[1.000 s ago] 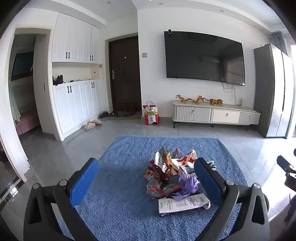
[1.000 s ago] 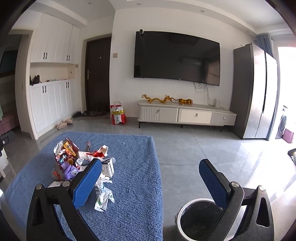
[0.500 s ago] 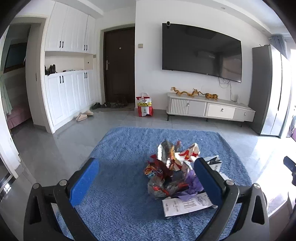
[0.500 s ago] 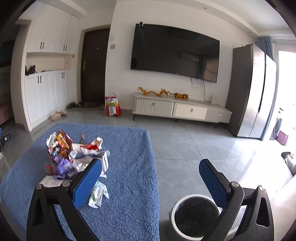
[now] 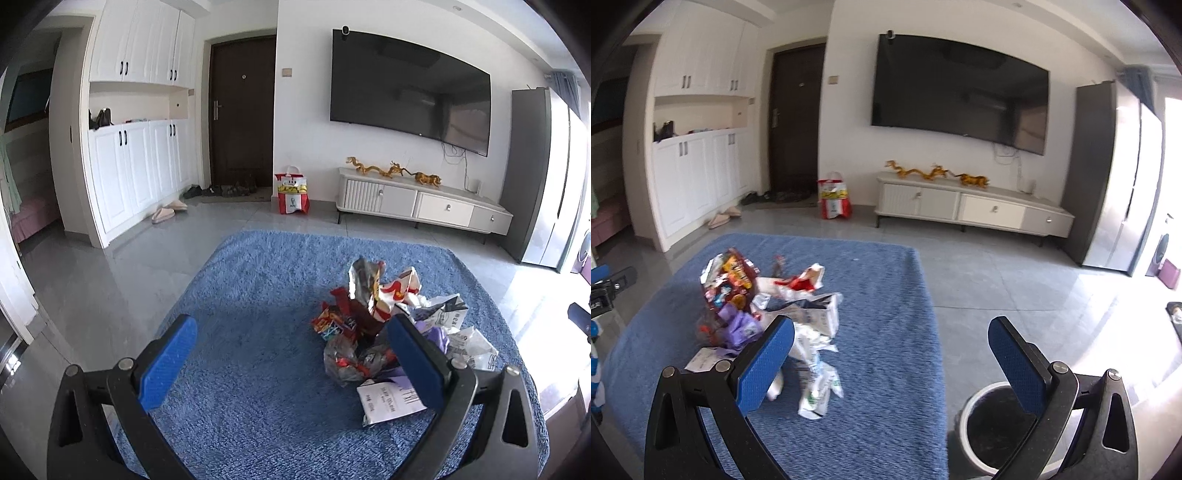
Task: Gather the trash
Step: 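Grasp the white milk carton with the left gripper while the right gripper grasps a white plastic bag, then carry the carton and bag to the white bin while both grippers open over it, then move both grippers back from the bin to the trash pile, then grasp the black plastic bag with the left gripper while the right gripper grasps a purple wrapper, then carry the black bag and purple wrapper to the bin while both grippers release them inside, then move both grippers back from the bin to the trash pile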
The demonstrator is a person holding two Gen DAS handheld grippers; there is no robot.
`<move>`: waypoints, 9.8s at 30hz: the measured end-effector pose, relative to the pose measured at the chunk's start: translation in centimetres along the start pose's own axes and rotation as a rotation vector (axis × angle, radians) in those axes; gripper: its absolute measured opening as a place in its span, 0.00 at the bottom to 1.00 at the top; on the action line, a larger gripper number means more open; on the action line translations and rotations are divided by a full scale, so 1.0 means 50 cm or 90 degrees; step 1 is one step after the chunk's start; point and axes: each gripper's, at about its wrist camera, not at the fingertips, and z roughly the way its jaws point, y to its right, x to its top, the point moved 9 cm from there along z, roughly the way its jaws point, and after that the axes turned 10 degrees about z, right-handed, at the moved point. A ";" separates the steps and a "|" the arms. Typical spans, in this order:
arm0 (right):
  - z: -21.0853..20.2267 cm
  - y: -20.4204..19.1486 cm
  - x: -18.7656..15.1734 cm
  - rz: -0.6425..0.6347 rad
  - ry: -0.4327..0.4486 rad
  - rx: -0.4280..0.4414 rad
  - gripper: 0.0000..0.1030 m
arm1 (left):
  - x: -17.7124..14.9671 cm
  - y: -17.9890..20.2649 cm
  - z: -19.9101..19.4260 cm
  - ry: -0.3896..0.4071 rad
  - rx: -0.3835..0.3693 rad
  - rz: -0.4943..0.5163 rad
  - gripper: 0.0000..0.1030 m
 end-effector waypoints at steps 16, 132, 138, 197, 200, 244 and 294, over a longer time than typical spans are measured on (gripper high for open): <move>0.130 -0.040 -0.106 0.002 -0.150 0.124 0.73 | -0.130 0.258 0.039 -0.060 -0.336 0.243 1.00; -0.019 0.573 -0.113 0.234 -0.020 -0.072 0.53 | 0.050 0.920 -0.015 -0.149 -0.508 0.209 0.69; -0.074 0.486 -0.029 0.188 0.033 -0.033 0.57 | 0.097 0.814 -0.067 -0.101 -0.484 0.194 0.69; 0.221 -0.248 -0.274 -0.037 -0.339 0.356 0.56 | 0.035 0.173 0.377 -0.211 -0.250 0.093 0.40; 0.229 -0.249 -0.273 -0.026 -0.337 0.363 0.48 | 0.015 0.175 0.388 -0.230 -0.260 0.078 0.20; -0.093 0.220 -0.031 0.133 -0.004 0.190 0.36 | 0.185 0.401 -0.059 -0.013 -0.372 0.134 0.09; 0.144 0.715 -0.254 0.312 -0.141 -0.198 0.92 | -0.022 1.058 0.136 -0.221 -0.535 0.178 0.48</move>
